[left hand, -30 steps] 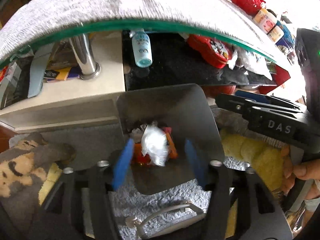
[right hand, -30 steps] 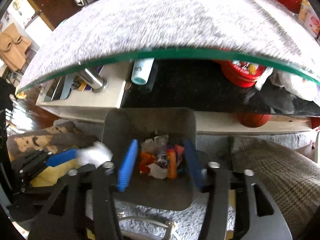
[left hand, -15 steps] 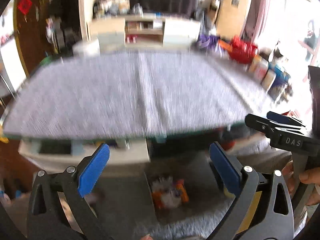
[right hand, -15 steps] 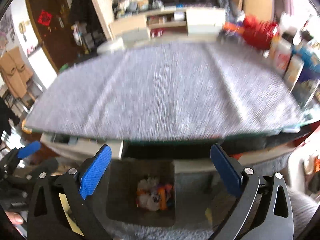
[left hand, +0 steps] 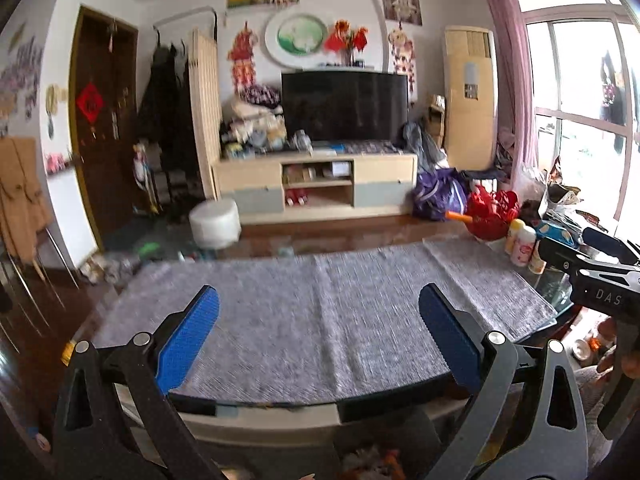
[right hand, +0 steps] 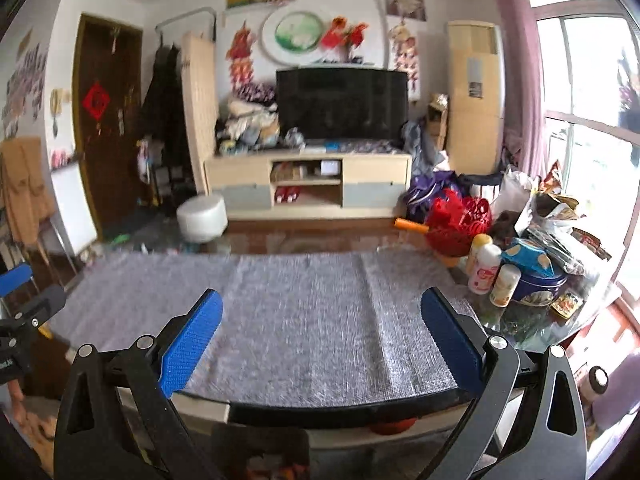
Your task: Collect trash
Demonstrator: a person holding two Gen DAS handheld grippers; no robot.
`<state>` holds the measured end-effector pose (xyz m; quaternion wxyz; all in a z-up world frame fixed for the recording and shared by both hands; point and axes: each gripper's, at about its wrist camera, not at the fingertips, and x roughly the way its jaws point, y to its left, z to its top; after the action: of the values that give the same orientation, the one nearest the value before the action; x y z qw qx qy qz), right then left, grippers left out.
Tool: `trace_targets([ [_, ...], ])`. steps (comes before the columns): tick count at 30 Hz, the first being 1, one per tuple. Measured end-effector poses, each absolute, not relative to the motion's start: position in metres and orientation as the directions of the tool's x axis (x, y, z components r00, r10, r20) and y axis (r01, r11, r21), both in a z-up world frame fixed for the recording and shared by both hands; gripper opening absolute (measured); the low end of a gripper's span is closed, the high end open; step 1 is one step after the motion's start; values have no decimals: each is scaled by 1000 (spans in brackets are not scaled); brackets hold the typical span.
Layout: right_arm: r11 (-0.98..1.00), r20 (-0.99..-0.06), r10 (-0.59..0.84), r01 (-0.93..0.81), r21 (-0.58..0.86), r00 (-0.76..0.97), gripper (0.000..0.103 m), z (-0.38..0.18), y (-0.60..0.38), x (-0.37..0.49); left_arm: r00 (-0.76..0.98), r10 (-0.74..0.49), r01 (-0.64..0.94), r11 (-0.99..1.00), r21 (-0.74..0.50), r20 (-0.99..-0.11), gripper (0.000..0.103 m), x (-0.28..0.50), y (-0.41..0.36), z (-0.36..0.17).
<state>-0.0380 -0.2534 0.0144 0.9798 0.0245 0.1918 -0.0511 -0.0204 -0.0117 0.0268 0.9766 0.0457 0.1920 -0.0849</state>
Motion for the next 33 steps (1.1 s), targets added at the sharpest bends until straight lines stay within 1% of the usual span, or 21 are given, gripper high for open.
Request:
trace_targets([
  [2,992,-362,-111,123,12,926,100,16,-251,-47,920,-147,179,982,55,-363,95,-28,-11,31],
  [6,989,-367,-77,118,91,927,100,14,-255,-58,918,-160,184,982,31,-362,95,-37,-11,32],
  [12,990,-386,-78,116,77,919,100,8,-249,-62,921,-141,165,985,38,-364,95,-40,-12,30],
  [23,992,-377,-78,109,63,923,100,6,-241,-67,919,-145,177,983,54,-366,95,-43,-15,25],
  [33,992,-373,-96,120,43,923,100,9,-236,-72,925,-118,147,988,52,-360,95,-49,-10,27],
])
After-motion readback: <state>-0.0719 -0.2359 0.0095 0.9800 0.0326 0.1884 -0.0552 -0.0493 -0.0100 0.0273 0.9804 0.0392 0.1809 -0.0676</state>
